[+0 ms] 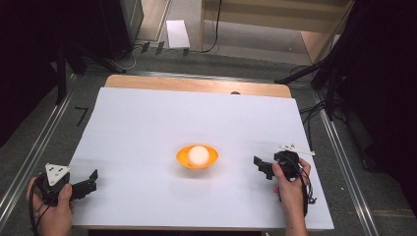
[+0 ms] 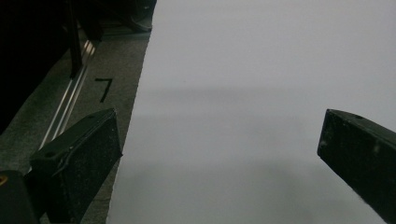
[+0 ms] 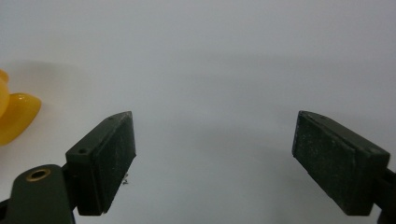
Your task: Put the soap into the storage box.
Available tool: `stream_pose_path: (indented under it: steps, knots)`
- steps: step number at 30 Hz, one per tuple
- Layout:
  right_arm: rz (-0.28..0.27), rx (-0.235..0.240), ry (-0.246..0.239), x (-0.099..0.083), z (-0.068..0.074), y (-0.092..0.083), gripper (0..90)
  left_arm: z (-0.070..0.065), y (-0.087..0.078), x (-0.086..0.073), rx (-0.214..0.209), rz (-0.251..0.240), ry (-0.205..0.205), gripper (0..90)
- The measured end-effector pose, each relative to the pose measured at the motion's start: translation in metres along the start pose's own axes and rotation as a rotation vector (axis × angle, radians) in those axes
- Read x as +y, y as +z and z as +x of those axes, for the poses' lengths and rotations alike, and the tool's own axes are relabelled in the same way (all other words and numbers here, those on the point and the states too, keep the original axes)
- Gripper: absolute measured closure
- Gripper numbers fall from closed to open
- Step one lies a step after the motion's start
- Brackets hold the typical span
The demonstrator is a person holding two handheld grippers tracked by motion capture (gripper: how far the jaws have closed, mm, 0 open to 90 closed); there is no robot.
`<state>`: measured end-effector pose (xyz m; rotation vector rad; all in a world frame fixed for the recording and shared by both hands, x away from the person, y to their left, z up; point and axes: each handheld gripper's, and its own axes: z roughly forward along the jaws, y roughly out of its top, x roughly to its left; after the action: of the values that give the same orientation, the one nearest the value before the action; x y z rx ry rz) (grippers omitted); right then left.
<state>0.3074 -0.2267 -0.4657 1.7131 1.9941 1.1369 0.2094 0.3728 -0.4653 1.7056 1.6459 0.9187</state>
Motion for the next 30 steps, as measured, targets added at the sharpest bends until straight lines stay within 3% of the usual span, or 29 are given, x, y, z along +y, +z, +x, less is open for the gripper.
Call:
stream_pose_path:
  steps: [5, 11, 14, 30]
  knots:
    - [-0.024, -0.002, 0.021, -0.008, -0.013, -0.006, 14.2, 0.0, 0.0, 0.0, 0.001, 0.005, 0.004, 0.2]
    - [-0.004, -0.048, -0.009, -0.021, -0.025, -0.01, 14.8, -0.001, 0.0, 0.0, 0.003, 0.003, 0.006, 0.2]
    - [-0.008, -0.044, 0.002, -0.027, -0.031, -0.014, 14.9, -0.001, 0.0, 0.0, 0.003, 0.001, 0.004, 0.2]
    - [-0.04, -0.064, 0.042, -0.051, -0.059, -0.05, 15.0, 0.002, 0.0, 0.0, -0.021, 0.007, -0.017, 0.2]
